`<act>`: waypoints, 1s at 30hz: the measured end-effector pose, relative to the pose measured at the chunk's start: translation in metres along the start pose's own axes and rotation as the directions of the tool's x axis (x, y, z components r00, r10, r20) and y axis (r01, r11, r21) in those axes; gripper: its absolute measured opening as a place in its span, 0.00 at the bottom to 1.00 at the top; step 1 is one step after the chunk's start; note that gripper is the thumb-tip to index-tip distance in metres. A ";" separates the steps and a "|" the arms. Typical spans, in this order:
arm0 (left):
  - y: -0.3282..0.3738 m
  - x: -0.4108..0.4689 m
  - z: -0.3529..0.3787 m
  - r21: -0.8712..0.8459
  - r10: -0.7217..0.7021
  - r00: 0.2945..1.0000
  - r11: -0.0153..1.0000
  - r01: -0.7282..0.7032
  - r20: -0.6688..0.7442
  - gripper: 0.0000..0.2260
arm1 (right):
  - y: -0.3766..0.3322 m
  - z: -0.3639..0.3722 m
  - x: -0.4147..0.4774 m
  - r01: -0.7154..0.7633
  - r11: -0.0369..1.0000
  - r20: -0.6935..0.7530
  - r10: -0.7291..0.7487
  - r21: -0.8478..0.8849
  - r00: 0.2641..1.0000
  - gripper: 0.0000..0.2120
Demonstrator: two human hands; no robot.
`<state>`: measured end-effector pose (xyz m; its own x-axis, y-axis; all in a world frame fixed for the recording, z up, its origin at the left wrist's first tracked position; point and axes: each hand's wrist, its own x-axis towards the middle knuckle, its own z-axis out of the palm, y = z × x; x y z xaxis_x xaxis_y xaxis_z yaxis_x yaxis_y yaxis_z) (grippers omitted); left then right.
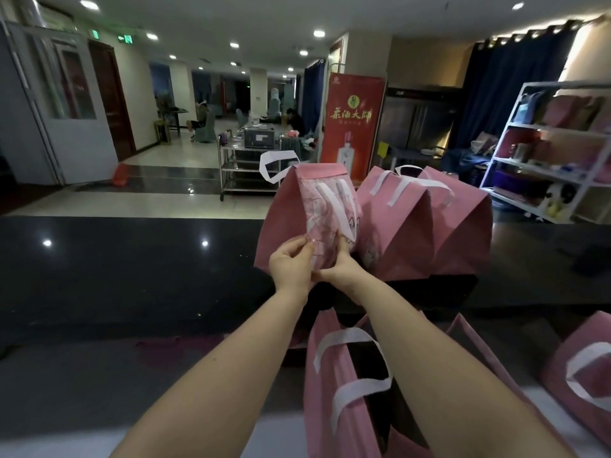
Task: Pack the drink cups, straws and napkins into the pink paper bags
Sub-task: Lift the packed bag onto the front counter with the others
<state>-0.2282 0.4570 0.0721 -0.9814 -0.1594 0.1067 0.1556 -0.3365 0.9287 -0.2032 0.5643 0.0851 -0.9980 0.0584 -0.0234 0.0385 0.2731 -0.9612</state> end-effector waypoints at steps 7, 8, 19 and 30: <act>-0.022 0.007 -0.009 0.203 0.158 0.983 0.964 -0.174 0.094 0.08 | 0.029 -0.027 0.025 -0.014 0.992 -0.066 0.005 -0.128 0.998 0.54; -0.022 0.010 -0.016 0.282 0.240 0.970 0.929 -0.240 0.035 0.09 | 0.031 -0.031 0.027 -0.022 0.987 -0.068 0.011 -0.158 0.998 0.53; -0.021 0.031 -0.022 0.501 0.198 0.978 0.841 -0.203 0.064 0.07 | 0.033 -0.066 0.043 0.041 0.949 -0.288 -0.136 -0.311 0.948 0.23; -0.023 0.010 -0.003 0.641 0.185 0.980 0.744 -0.191 0.077 0.10 | 0.046 -0.077 0.023 -0.003 0.909 -0.420 -0.189 -0.416 0.888 0.06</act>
<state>-0.2408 0.4601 0.0503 -0.9413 -0.1470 0.3040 0.2314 0.3747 0.8978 -0.2210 0.6522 0.0612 -0.8722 0.4036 0.2765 0.0591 0.6479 -0.7594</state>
